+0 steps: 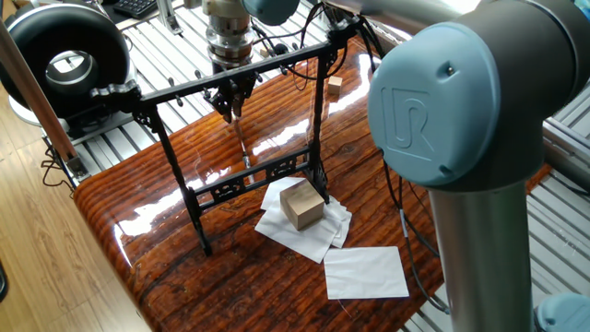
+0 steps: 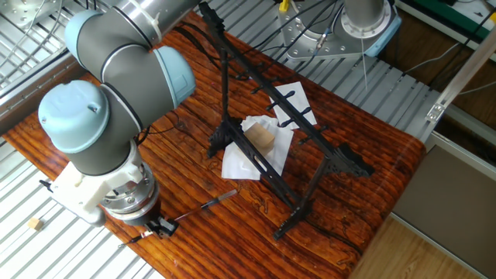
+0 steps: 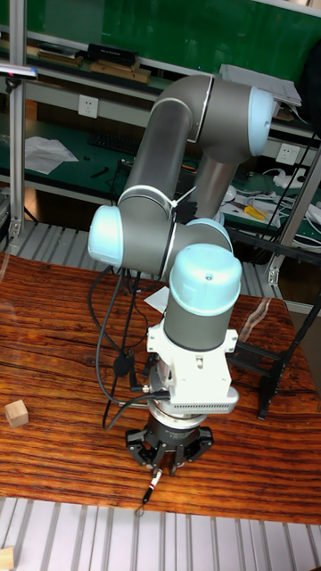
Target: Place the brush on the pen rack
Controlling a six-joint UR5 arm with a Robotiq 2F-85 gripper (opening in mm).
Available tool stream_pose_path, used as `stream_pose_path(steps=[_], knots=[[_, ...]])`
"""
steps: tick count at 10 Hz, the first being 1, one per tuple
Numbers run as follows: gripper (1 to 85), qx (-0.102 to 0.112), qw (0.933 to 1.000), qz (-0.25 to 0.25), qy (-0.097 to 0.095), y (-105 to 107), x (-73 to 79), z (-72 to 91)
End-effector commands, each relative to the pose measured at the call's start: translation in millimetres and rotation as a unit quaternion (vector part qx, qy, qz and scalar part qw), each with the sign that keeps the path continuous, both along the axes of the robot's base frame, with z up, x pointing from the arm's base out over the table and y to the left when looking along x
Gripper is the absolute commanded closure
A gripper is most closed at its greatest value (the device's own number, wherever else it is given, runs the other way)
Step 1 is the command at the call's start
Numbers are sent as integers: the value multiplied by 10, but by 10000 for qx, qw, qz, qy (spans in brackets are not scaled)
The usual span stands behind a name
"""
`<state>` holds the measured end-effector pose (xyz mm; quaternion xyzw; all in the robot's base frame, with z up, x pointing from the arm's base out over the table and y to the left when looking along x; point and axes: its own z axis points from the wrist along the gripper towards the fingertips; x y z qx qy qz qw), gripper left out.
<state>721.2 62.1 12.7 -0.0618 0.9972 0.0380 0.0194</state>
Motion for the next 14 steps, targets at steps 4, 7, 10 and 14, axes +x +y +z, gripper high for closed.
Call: stream_pose_path(steps=[4,7,10,14], knots=[[583,304,9964,-797,17,109,13,60],[650,260,9923,-1203,103,69,-41,48],[650,291,9922,-1210,108,78,-55,55],[633,333,9921,-1193,205,106,-103,65]])
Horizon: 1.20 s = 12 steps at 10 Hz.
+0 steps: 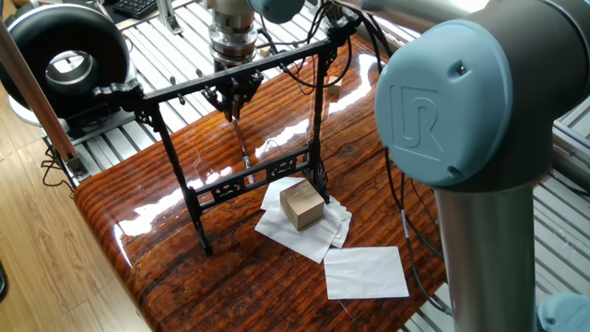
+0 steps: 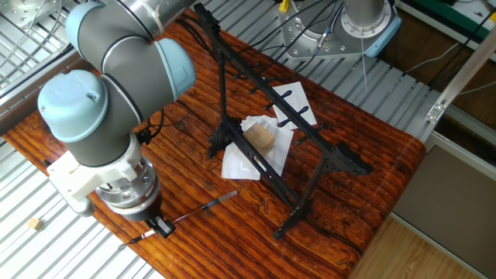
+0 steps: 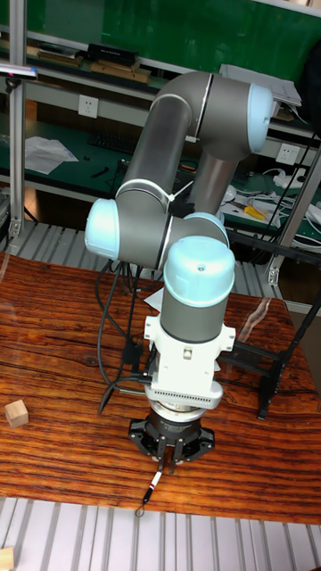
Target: Place the brush on the pen rack
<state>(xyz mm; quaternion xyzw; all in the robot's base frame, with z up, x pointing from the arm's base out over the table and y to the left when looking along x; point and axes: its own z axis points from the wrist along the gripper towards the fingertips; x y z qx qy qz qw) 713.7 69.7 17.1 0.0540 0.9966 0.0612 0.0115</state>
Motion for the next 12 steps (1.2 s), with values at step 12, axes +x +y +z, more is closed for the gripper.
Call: stream_pose_path(steps=[12], knots=[[593,-11,9997,146,192,-21,-108,15]])
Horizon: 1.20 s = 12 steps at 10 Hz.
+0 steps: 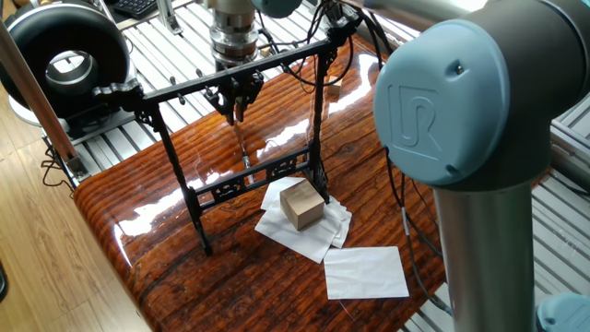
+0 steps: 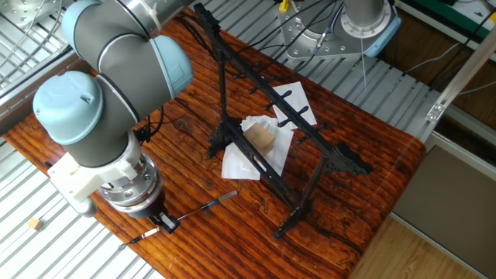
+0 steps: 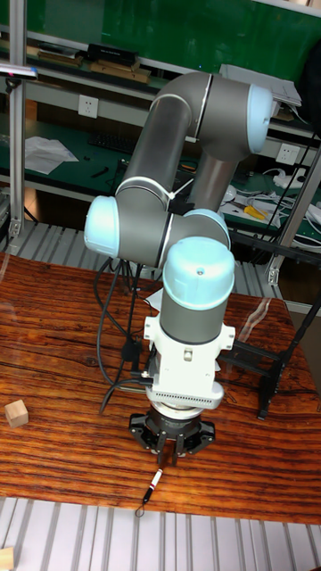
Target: Place the brush on the pen rack
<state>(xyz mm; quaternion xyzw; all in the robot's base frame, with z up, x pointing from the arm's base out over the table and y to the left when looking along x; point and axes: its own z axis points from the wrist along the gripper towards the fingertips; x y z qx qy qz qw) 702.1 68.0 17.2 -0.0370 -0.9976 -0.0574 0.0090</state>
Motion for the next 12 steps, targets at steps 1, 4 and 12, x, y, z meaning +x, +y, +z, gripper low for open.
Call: stream_pose_path(steps=[1,4,12], knots=[[593,-13,10000,-36,3,-20,4,11],[597,72,9999,-11,-115,17,54,-67],[603,162,9994,74,-296,50,94,-154]])
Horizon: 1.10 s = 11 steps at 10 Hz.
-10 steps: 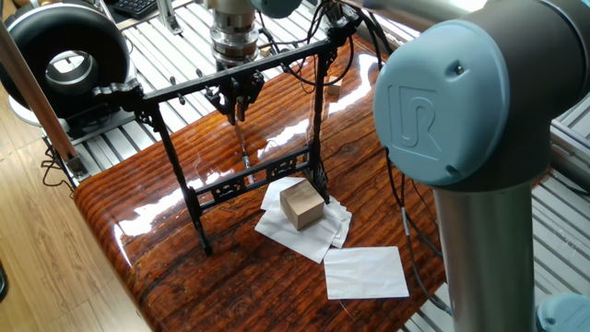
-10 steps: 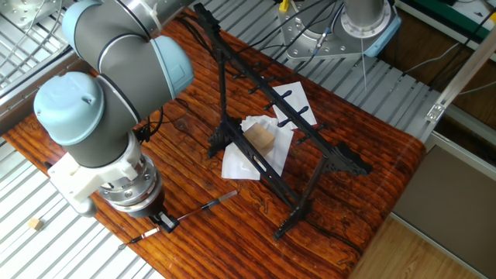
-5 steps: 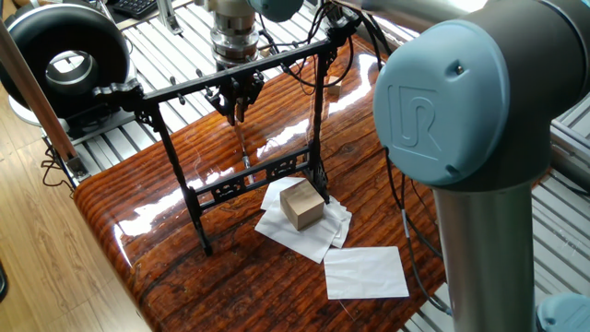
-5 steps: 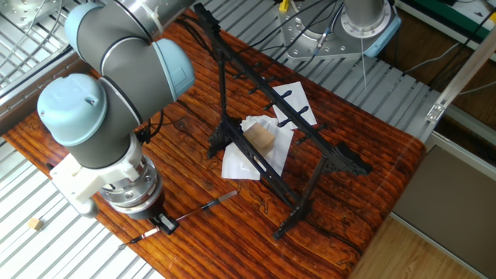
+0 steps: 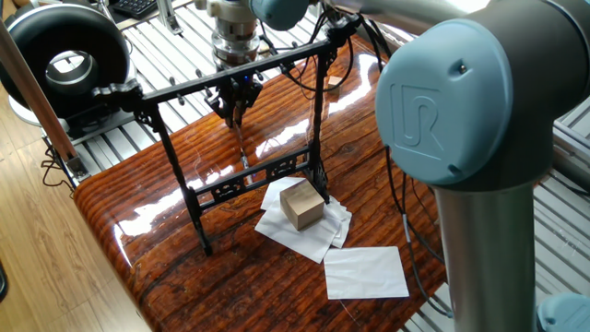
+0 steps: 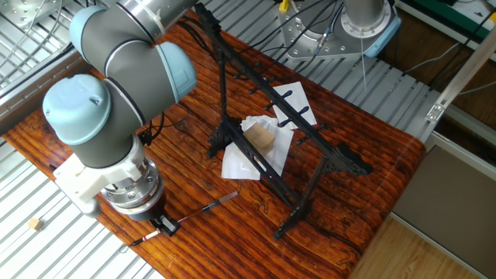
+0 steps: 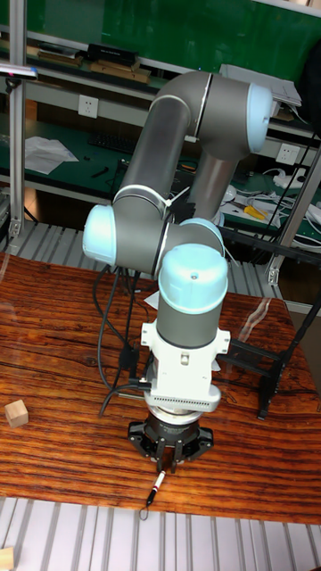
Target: Place the brush on the pen rack
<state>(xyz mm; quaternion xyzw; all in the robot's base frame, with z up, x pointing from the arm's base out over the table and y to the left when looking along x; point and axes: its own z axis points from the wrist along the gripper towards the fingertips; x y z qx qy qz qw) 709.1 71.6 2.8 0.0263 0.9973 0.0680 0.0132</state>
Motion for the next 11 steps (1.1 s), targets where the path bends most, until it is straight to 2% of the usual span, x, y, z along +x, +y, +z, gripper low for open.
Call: stream_pose_path(steps=[1,3,6,8,11], knots=[[617,65,10000,-20,-71,14,28,-14],[663,37,9999,-92,-39,-1,14,-22],[847,-60,9997,-211,60,-52,-30,-22],[847,-69,9997,-220,115,-53,-45,-14],[847,-143,9993,-40,347,-52,-79,54]])
